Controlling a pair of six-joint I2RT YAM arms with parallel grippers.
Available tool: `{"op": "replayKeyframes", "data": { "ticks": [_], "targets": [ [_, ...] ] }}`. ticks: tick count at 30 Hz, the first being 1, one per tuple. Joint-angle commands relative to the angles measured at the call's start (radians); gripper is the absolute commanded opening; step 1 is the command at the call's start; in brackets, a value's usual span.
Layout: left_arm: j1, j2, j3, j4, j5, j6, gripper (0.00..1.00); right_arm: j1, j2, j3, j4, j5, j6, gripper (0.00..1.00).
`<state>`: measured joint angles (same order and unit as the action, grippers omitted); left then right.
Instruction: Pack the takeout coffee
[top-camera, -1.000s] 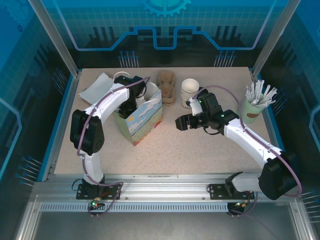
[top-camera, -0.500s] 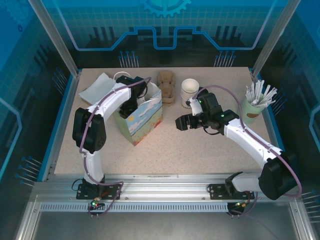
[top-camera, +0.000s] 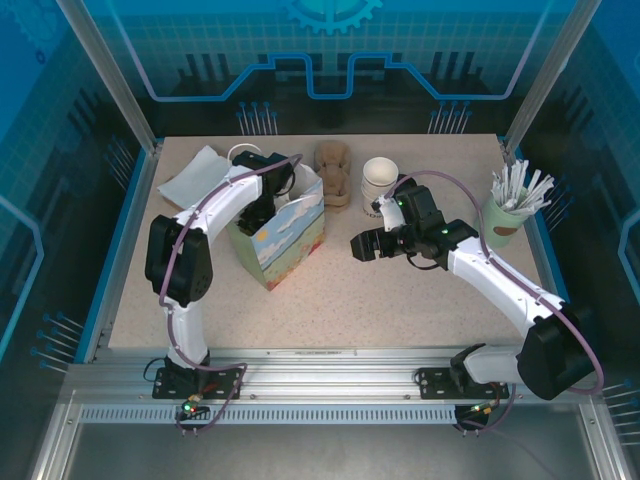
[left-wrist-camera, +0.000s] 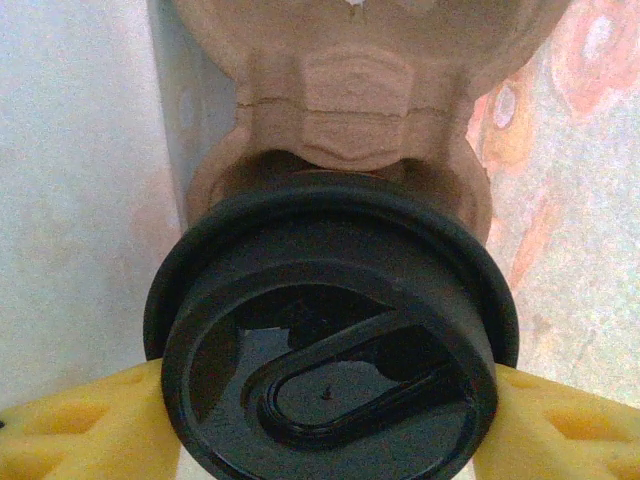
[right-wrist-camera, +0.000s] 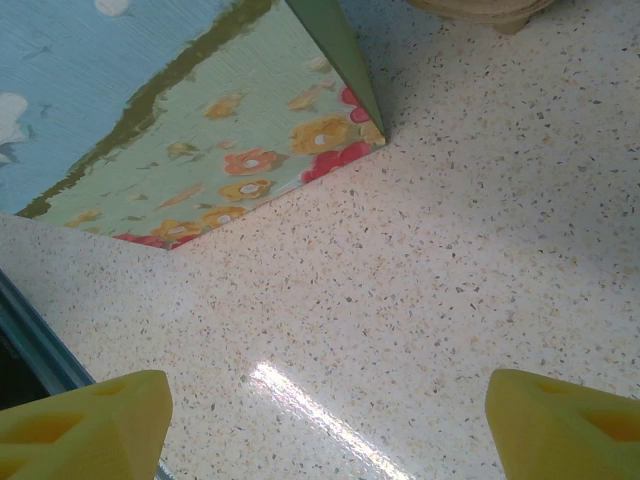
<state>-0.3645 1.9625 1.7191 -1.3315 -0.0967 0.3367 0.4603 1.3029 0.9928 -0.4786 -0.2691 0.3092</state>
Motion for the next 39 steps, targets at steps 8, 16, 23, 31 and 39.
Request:
{"op": "replayKeyframes", "data": {
  "ticks": [8, 16, 23, 31, 39],
  "targets": [
    [0.002, -0.05, 0.055, -0.027, 0.011, -0.026, 0.8, 0.029, -0.001, 0.001, -0.006, -0.003, -0.012, 0.83],
    [0.001, -0.086, 0.078, -0.047, 0.012, -0.025, 0.8, 0.029, -0.004, 0.004, -0.011, -0.001, -0.012, 0.83],
    [0.001, -0.103, 0.134, -0.071, 0.014, -0.016, 0.8, 0.032, -0.002, 0.009, -0.012, 0.001, -0.012, 0.83],
    [0.002, -0.124, 0.21, -0.098, 0.023, -0.006, 0.8, 0.034, -0.002, 0.02, -0.018, 0.002, -0.015, 0.83],
    [0.002, -0.155, 0.288, -0.113, 0.053, 0.001, 0.8, 0.036, 0.003, 0.034, -0.024, 0.002, -0.016, 0.83]
  ]
}}
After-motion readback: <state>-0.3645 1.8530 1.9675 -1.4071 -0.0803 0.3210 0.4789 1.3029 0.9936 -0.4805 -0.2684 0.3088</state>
